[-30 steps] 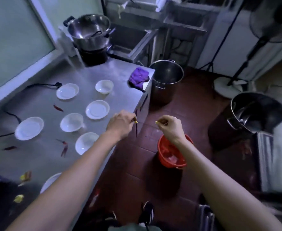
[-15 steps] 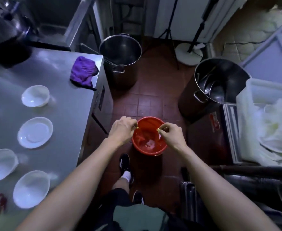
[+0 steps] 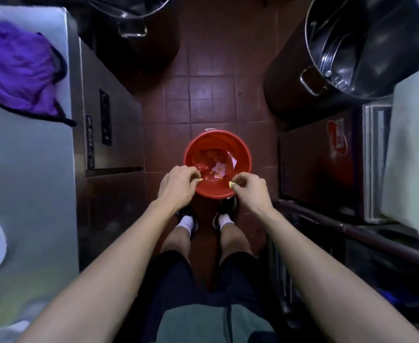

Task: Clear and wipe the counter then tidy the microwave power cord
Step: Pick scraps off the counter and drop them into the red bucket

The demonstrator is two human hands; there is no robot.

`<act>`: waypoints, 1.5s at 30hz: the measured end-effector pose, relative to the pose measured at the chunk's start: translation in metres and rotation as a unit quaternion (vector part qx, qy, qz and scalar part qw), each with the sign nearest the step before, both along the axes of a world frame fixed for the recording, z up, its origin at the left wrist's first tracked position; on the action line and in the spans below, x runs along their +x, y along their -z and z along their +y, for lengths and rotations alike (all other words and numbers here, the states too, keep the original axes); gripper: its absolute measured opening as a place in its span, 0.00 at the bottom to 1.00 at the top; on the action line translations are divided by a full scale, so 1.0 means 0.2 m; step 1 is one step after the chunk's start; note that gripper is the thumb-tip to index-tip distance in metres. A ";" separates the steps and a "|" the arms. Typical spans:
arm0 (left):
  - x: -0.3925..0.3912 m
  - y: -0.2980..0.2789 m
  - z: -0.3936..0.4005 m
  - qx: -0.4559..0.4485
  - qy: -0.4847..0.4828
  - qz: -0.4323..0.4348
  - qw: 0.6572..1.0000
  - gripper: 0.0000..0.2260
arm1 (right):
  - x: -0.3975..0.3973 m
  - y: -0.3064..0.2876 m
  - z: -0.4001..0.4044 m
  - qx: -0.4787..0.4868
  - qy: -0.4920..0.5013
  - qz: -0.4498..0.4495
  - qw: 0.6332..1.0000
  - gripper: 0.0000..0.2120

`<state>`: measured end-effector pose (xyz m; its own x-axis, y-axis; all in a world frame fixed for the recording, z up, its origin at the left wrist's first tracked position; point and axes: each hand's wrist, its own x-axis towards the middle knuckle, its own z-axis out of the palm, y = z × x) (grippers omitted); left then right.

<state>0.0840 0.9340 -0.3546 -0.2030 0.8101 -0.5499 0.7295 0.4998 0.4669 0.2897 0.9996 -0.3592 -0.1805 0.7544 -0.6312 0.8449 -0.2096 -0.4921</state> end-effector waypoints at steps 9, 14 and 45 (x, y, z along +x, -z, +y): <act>0.14 0.66 0.14 -0.094 -0.088 -0.021 0.991 0.05 | 0.06 0.70 0.15 -0.083 -0.050 -0.018 0.995 0.03; 0.19 1.08 0.18 -0.123 -0.098 -0.038 0.987 0.04 | 0.07 1.12 0.14 -0.095 -0.044 -0.021 0.994 0.04; 0.17 2.01 0.34 -0.125 -0.146 -0.118 0.974 0.06 | -0.05 1.93 0.20 -0.049 -0.092 -0.101 0.989 0.16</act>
